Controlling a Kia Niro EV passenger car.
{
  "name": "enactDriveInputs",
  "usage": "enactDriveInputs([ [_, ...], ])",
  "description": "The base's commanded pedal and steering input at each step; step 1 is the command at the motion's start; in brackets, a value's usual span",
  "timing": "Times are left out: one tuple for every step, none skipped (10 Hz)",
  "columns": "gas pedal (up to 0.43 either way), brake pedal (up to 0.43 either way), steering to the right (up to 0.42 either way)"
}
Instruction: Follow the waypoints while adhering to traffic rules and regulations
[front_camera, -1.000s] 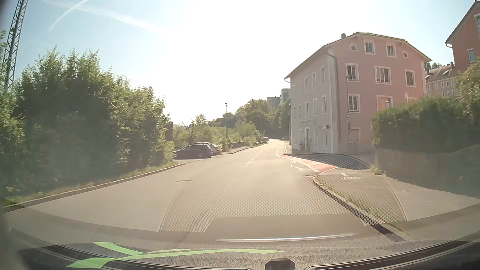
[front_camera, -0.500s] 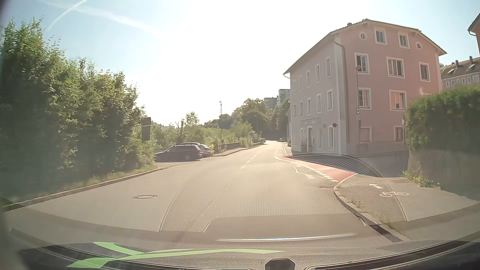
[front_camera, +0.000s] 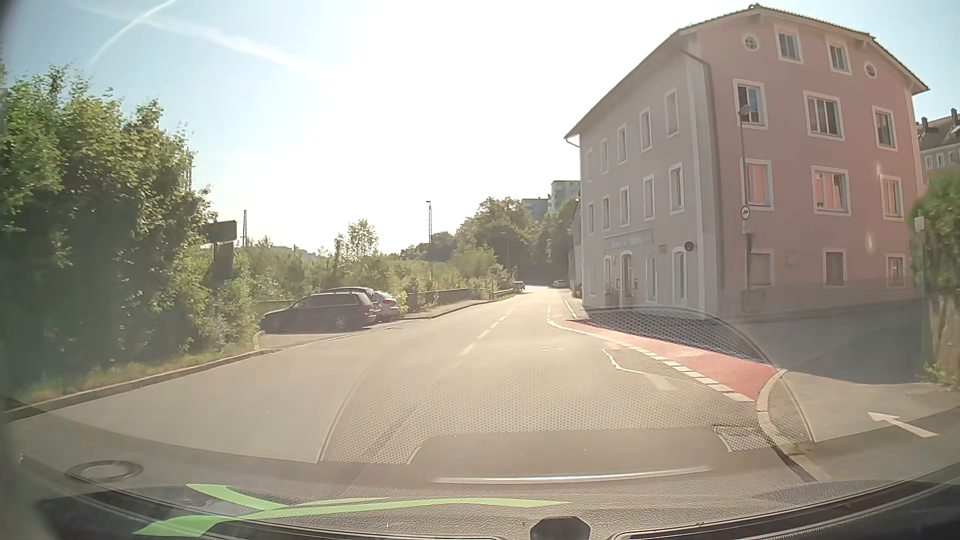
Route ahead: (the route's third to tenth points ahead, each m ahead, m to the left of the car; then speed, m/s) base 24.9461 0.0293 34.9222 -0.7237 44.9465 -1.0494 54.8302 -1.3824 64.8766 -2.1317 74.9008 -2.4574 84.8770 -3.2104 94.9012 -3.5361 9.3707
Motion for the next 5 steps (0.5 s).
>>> enactDriveInputs([
  [0.039,0.000,0.008],
  [0.039,0.000,0.007],
  [0.039,0.000,0.007],
  [0.039,0.000,0.007],
  [0.039,0.000,0.007],
])
